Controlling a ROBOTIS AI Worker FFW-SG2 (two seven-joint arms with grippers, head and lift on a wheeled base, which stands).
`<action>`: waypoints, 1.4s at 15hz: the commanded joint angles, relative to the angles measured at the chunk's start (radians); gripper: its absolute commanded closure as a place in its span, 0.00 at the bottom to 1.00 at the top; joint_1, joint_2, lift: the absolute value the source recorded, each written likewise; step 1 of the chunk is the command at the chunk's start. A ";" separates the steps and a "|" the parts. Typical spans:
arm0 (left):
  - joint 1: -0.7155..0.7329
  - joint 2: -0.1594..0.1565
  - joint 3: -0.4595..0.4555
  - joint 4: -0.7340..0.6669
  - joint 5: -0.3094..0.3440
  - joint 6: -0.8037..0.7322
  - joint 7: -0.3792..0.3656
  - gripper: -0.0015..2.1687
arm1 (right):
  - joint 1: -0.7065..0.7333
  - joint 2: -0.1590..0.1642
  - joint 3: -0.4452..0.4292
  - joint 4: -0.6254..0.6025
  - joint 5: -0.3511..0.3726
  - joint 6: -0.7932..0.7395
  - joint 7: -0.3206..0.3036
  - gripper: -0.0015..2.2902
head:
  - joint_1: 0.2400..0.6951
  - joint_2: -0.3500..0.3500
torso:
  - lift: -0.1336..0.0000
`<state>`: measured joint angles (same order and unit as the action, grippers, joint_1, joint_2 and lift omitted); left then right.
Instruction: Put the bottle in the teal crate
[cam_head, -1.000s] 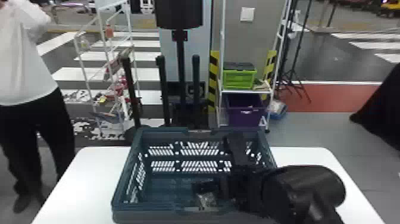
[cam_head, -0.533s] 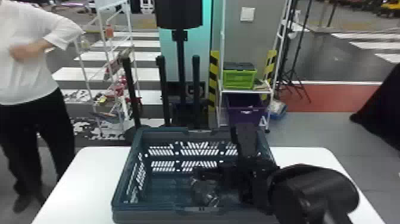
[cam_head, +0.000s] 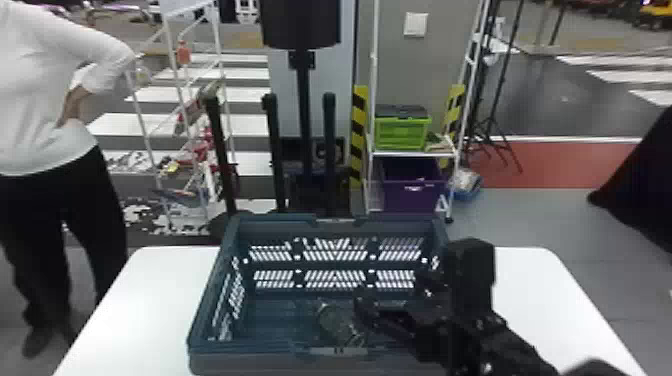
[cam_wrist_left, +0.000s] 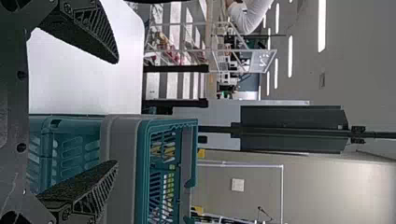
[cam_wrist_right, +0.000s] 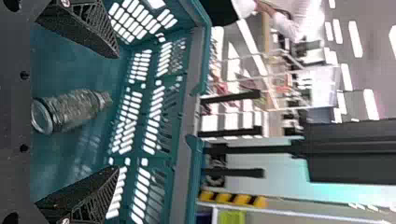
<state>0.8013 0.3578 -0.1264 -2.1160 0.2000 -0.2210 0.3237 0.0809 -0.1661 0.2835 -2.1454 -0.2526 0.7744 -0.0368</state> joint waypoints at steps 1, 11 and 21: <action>-0.017 0.007 -0.001 0.001 0.004 0.012 0.000 0.05 | 0.158 -0.024 -0.020 -0.103 0.061 -0.143 0.000 0.02 | 0.57 0.50 | 1.00; -0.031 0.001 -0.028 0.004 -0.010 0.012 -0.002 0.05 | 0.755 -0.004 -0.176 -0.027 0.070 -1.171 0.000 0.02 | 0.57 0.50 | 1.00; -0.024 -0.026 -0.050 0.010 -0.044 -0.013 0.009 0.05 | 0.826 0.020 -0.204 0.036 0.088 -1.171 0.000 0.02 | 0.57 0.50 | 1.00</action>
<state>0.7772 0.3342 -0.1745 -2.1041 0.1577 -0.2308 0.3330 0.9075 -0.1458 0.0814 -2.1040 -0.1666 -0.4231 -0.0368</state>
